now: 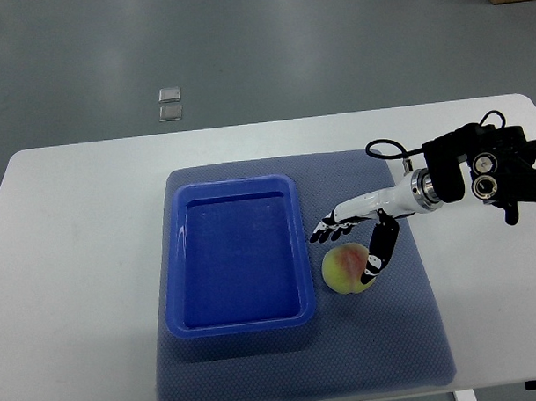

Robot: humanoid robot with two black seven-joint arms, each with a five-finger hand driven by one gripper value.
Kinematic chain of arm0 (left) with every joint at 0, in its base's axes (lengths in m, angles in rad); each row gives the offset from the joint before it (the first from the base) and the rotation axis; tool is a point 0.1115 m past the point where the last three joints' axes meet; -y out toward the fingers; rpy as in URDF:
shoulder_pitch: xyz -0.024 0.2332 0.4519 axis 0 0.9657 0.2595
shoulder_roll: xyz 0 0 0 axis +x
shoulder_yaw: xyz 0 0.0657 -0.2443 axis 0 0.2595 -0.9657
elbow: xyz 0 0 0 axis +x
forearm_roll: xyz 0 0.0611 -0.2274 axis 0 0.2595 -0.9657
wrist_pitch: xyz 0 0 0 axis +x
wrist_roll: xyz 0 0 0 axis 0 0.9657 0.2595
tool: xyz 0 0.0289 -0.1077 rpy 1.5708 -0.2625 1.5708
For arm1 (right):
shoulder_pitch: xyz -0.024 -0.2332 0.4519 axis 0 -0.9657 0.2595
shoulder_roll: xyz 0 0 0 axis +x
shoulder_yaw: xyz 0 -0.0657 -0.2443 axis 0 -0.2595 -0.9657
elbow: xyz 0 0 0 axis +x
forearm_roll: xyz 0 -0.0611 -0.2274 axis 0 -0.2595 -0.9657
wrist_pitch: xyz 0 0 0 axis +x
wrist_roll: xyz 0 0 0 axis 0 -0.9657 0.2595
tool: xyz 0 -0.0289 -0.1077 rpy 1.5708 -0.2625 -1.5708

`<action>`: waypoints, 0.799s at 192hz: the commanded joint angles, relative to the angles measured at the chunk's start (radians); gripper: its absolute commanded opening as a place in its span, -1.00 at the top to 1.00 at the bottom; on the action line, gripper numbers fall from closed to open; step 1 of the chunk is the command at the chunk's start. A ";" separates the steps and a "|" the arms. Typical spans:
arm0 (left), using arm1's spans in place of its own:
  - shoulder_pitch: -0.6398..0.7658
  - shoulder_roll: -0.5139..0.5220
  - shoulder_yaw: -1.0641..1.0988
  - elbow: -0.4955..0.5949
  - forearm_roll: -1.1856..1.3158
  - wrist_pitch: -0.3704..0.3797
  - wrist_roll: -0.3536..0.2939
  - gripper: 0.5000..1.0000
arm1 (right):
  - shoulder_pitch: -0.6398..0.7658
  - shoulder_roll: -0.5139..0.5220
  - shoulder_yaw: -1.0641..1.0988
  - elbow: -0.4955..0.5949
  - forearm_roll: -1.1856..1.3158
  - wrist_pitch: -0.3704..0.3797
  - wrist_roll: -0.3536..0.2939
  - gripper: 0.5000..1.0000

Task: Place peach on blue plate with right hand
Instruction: 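Close the right hand fingers around the peach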

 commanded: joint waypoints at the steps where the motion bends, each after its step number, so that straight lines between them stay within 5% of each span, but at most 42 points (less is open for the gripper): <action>1: 0.000 0.000 0.000 0.000 0.000 0.000 0.000 -1.00 | -0.020 0.000 0.001 -0.001 -0.008 -0.024 0.000 -0.71; 102: 0.000 0.000 0.000 0.000 0.000 0.000 0.000 -1.00 | -0.111 0.002 0.040 -0.006 -0.028 -0.070 0.012 -0.67; 153: 0.000 0.000 0.000 0.002 0.000 0.002 0.000 -1.00 | -0.178 0.002 0.072 -0.012 -0.074 -0.088 0.023 -0.44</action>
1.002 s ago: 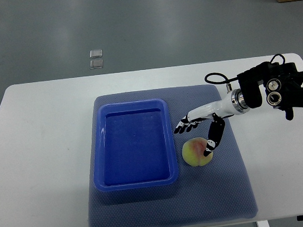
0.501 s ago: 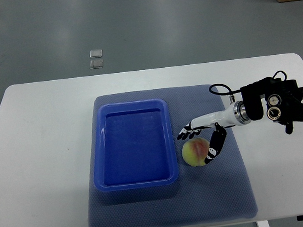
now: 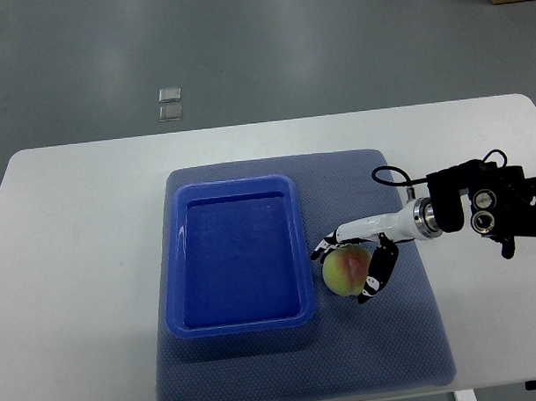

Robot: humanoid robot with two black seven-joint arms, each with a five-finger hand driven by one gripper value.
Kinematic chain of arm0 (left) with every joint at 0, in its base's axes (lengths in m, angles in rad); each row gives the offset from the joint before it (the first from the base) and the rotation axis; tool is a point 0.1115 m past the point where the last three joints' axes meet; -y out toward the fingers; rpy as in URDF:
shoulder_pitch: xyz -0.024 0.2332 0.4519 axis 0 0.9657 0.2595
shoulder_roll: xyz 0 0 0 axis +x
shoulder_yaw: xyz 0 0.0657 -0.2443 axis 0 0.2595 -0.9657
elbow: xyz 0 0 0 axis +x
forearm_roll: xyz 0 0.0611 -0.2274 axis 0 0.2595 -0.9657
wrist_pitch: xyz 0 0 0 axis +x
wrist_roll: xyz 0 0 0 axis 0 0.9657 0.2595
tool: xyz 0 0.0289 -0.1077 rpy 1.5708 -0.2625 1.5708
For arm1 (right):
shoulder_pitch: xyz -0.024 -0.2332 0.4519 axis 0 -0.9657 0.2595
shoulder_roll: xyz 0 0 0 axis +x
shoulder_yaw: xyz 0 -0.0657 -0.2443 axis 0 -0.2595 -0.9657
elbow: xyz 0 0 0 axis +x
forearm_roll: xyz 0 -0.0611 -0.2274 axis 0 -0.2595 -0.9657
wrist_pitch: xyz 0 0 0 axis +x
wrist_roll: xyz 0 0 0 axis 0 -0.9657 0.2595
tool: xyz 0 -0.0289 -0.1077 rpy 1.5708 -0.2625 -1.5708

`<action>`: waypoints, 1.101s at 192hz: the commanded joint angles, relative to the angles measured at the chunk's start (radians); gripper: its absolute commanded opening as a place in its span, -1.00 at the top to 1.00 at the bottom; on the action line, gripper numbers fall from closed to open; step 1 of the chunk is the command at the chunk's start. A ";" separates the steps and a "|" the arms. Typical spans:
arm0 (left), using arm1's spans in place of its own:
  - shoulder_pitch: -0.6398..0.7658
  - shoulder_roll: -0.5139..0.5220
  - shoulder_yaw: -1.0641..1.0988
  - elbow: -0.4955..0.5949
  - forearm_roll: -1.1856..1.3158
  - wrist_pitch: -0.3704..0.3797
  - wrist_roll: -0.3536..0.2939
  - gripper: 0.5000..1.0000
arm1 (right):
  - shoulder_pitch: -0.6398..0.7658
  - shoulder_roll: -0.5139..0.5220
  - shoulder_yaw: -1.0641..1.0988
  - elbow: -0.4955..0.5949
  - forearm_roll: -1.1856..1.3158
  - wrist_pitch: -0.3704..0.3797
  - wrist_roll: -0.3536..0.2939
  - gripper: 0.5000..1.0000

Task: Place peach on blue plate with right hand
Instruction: 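Close the right hand fingers around the peach, then lift the peach up off the mat with the right hand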

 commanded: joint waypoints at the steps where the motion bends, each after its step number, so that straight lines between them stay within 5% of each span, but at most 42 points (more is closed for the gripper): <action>1: -0.001 0.000 0.000 0.000 0.000 0.002 0.000 -1.00 | -0.013 -0.001 0.006 0.000 -0.012 -0.011 0.001 -0.44; 2: -0.001 0.000 0.000 -0.001 0.000 0.000 0.000 -1.00 | -0.020 0.001 0.008 -0.002 -0.020 -0.020 0.001 -0.32; 26: 0.001 0.000 0.000 -0.001 0.000 0.000 0.000 -1.00 | -0.034 0.002 0.008 -0.011 -0.043 -0.023 0.006 -0.07; 45: 0.001 0.000 0.000 -0.003 0.000 0.000 0.000 -1.00 | -0.036 0.004 0.008 -0.017 -0.063 -0.034 0.013 1.00; 92: -0.001 0.000 0.000 -0.004 0.000 0.000 0.000 -1.00 | 0.007 -0.042 0.063 -0.016 -0.067 0.006 0.015 1.00; 93: 0.001 0.000 0.000 -0.006 0.000 0.000 0.000 -1.00 | 0.044 -0.062 0.095 -0.013 -0.064 0.059 0.019 1.00; 107: -0.001 0.000 0.000 -0.007 0.000 0.000 0.000 -1.00 | 0.114 -0.110 0.140 -0.005 -0.057 0.135 0.021 1.00; 151: 0.001 0.000 0.000 -0.009 0.000 0.000 0.000 -1.00 | 0.328 -0.216 0.217 -0.008 -0.008 0.257 0.018 1.00; 211: -0.001 0.000 0.002 -0.015 0.005 0.000 0.000 -1.00 | 0.341 -0.125 0.215 -0.036 0.025 0.217 0.012 1.00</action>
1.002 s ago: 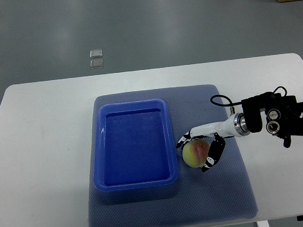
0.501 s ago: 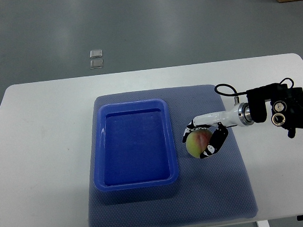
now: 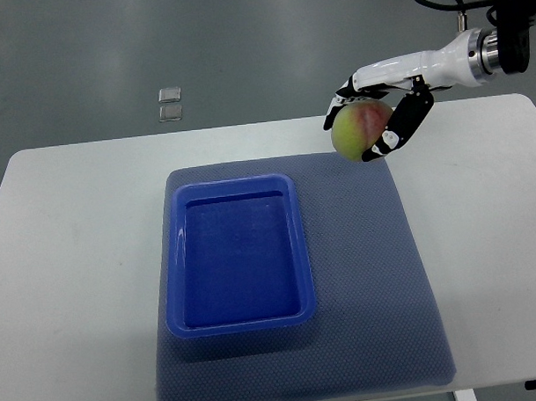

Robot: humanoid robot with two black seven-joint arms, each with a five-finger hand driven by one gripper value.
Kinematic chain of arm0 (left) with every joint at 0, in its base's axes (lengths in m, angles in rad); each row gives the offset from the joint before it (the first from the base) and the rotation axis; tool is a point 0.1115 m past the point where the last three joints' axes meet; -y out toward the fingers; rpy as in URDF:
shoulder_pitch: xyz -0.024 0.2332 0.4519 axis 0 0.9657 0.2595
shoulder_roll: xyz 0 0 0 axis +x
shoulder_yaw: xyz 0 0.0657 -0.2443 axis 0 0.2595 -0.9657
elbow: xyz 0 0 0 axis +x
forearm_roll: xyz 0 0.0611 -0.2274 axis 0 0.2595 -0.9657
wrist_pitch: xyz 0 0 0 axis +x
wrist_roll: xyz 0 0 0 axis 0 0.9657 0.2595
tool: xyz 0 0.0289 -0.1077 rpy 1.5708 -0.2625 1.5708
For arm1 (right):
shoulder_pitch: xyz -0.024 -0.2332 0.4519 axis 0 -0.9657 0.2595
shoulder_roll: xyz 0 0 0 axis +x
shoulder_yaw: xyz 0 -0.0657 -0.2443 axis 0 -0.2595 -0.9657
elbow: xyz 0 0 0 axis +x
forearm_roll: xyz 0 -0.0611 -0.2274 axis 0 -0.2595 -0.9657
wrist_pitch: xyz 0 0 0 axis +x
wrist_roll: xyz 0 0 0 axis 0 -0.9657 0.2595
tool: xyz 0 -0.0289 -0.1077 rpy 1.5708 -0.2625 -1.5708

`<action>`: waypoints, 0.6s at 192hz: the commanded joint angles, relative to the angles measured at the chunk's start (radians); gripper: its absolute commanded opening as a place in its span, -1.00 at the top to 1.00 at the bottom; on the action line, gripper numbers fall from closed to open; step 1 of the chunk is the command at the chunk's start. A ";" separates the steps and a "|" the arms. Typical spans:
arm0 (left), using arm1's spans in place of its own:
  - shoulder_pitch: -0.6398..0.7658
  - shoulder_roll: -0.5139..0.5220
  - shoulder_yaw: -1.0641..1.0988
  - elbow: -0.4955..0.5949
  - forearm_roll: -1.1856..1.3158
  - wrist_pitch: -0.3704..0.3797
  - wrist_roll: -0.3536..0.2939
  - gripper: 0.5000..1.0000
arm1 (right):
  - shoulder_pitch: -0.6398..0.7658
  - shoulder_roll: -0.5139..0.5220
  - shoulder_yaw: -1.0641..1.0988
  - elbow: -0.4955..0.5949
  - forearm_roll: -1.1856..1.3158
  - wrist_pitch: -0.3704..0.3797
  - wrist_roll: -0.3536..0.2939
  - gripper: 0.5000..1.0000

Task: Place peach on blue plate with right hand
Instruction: 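Lift the peach up off the mat with the right hand, then carry the peach over the blue tray and lower it inside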

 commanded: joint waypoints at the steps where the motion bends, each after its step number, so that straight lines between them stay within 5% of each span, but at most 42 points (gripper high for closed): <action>1: 0.000 0.000 0.000 0.000 0.001 0.000 0.000 -1.00 | 0.002 0.076 -0.001 -0.030 0.005 -0.035 -0.001 1.00; 32: -0.002 0.000 0.000 0.000 0.001 0.000 0.000 -1.00 | -0.004 0.222 -0.013 -0.116 0.002 -0.072 -0.001 1.00; 33: 0.000 0.000 0.000 0.000 0.001 0.000 0.000 -1.00 | -0.014 0.307 -0.020 -0.180 0.000 -0.077 -0.003 1.00; 53: 0.000 0.000 0.000 0.000 0.001 0.000 0.000 -1.00 | -0.017 0.392 -0.044 -0.249 0.002 -0.077 -0.001 1.00; 54: 0.000 0.000 0.000 0.001 0.001 0.000 0.000 -1.00 | -0.026 0.474 -0.064 -0.310 0.000 -0.080 -0.001 1.00; 73: 0.000 0.000 0.000 0.003 0.001 0.000 0.000 -1.00 | -0.072 0.611 -0.072 -0.420 -0.004 -0.095 -0.001 1.00; 115: 0.000 0.000 -0.001 0.003 0.001 0.000 0.000 -1.00 | -0.195 0.799 -0.072 -0.533 -0.018 -0.146 -0.001 1.00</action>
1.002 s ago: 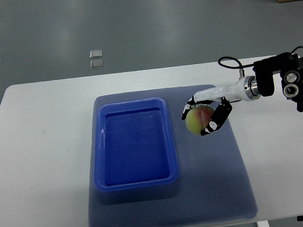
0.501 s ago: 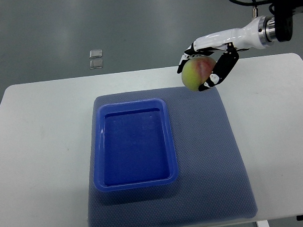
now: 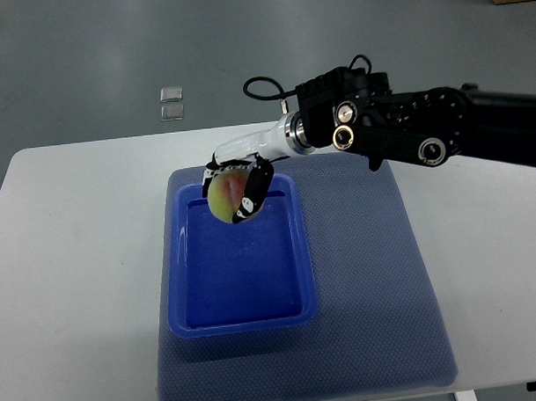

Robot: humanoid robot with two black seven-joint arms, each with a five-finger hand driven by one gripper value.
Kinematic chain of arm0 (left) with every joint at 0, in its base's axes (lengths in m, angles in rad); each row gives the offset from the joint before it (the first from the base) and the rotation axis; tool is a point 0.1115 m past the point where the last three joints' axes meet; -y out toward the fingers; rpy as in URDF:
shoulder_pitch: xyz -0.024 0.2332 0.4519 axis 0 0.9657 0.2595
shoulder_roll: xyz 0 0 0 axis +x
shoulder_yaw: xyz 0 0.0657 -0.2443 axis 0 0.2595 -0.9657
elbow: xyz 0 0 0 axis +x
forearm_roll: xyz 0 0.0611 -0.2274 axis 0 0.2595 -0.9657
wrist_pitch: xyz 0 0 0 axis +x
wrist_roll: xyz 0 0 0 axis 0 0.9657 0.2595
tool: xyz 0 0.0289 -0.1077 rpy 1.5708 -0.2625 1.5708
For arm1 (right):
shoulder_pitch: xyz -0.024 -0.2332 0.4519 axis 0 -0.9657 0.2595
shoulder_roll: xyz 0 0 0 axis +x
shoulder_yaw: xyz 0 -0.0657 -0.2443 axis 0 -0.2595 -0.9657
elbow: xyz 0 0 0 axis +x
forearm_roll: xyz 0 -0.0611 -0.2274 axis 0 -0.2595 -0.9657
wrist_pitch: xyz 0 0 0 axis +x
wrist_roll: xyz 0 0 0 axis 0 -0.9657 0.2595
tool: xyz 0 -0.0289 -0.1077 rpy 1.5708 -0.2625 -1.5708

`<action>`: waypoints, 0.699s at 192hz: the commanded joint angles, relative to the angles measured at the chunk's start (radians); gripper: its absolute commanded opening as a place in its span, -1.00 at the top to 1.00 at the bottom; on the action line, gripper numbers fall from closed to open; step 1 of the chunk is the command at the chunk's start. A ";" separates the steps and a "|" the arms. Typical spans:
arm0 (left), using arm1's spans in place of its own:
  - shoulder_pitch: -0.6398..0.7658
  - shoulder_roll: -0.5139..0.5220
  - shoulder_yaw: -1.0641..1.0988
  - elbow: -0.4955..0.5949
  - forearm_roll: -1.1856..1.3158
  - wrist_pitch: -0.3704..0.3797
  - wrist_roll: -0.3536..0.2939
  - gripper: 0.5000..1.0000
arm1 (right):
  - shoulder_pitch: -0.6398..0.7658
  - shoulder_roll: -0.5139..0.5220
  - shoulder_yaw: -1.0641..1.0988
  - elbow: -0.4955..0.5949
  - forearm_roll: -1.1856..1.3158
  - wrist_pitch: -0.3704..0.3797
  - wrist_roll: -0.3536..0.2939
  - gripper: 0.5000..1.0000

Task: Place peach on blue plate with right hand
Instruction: 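Carry the peach over the blue tray and lower it inside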

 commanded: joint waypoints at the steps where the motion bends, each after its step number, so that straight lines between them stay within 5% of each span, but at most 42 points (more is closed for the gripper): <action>1: 0.000 0.000 -0.001 0.001 0.000 0.000 0.000 -1.00 | -0.061 0.078 0.001 -0.047 -0.002 -0.041 0.000 1.00; 96: 0.000 0.000 0.000 -0.001 0.000 0.000 0.000 -1.00 | -0.168 0.078 0.001 -0.094 -0.044 -0.067 0.006 0.95; 109: 0.000 0.000 -0.001 -0.001 0.000 0.000 0.000 -1.00 | -0.185 0.078 0.001 -0.105 -0.045 -0.068 0.006 0.59; 122: 0.000 0.000 -0.001 -0.001 0.000 0.000 0.000 -1.00 | -0.196 0.078 0.001 -0.105 -0.044 -0.068 0.009 -0.24; 134: 0.000 0.000 -0.001 -0.001 0.000 0.000 0.000 -1.00 | -0.199 0.078 0.009 -0.105 -0.035 -0.068 0.018 -0.60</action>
